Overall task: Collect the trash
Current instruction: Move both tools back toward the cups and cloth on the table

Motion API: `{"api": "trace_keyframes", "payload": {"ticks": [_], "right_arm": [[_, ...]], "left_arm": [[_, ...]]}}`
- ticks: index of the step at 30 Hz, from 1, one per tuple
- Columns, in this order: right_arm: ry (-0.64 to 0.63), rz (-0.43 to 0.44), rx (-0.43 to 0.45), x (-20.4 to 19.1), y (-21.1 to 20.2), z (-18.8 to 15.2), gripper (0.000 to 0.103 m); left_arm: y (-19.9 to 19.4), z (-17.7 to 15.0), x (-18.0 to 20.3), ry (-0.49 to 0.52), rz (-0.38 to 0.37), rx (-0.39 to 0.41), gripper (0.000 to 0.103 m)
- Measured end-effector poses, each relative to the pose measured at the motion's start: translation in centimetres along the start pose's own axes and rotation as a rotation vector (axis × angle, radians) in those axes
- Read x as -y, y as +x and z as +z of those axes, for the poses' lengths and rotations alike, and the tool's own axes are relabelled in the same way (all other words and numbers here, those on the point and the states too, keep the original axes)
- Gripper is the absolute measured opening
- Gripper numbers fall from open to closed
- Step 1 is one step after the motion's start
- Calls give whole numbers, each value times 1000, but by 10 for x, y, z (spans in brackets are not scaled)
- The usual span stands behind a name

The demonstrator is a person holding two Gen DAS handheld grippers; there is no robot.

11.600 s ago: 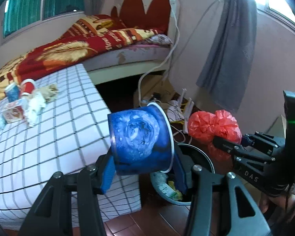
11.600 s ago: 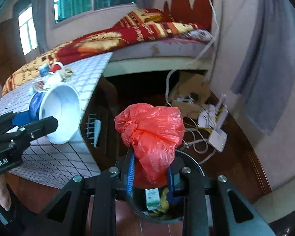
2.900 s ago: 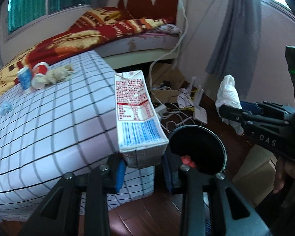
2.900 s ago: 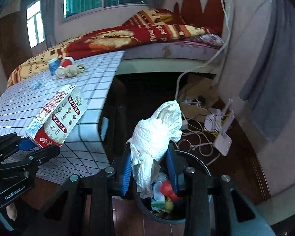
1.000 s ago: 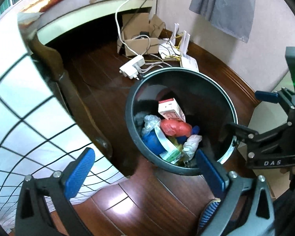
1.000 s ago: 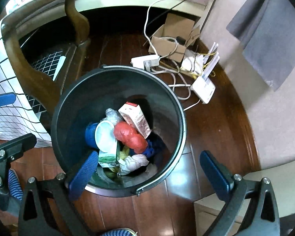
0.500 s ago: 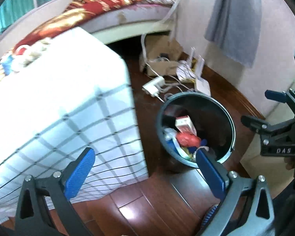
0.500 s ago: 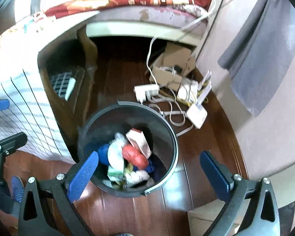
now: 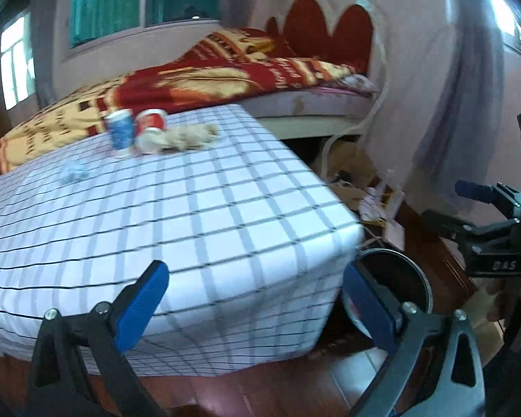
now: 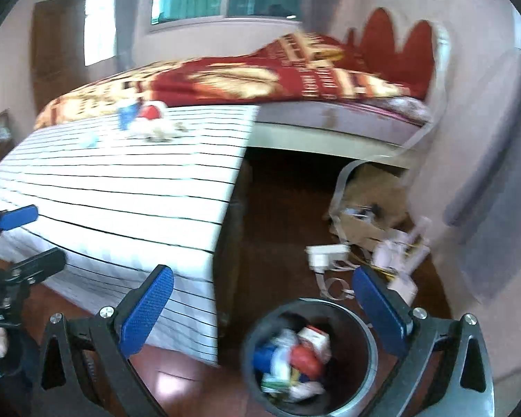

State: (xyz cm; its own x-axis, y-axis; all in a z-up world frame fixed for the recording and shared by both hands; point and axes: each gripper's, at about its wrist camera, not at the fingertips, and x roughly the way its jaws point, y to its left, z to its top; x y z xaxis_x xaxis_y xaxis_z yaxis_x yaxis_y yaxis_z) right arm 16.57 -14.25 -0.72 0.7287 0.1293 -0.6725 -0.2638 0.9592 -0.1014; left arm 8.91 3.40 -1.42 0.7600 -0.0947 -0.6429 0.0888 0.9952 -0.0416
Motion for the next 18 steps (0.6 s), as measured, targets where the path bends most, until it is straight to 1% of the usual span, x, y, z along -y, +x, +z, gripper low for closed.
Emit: {"api": "trace_keyframes", "payload": {"ticks": [3,7,11,14,15,16,18], "right_arm": [[-59,-19,11,-31,9,22,103],[-86,7,50,-69,24,58,103],[-107,28,53,-107,58,98,103],[-107,87,40,-134,90,129,103],[-109,104,35,-140,98,134,100],[-113,127,30,-151,111,145,93],[-120,159,17,-166,128,158,86]], "left_arm": [[0,2,-32,-39,65,13,97],[0,8,-81,-103,160,24,97],[8,24,-139,-172,264,38,97],[22,40,-173,-202,317,42,97],[25,44,-182,-210,328,44,97],[30,49,-193,-221,338,42,97],[43,57,-213,-241,349,33,97]]}}
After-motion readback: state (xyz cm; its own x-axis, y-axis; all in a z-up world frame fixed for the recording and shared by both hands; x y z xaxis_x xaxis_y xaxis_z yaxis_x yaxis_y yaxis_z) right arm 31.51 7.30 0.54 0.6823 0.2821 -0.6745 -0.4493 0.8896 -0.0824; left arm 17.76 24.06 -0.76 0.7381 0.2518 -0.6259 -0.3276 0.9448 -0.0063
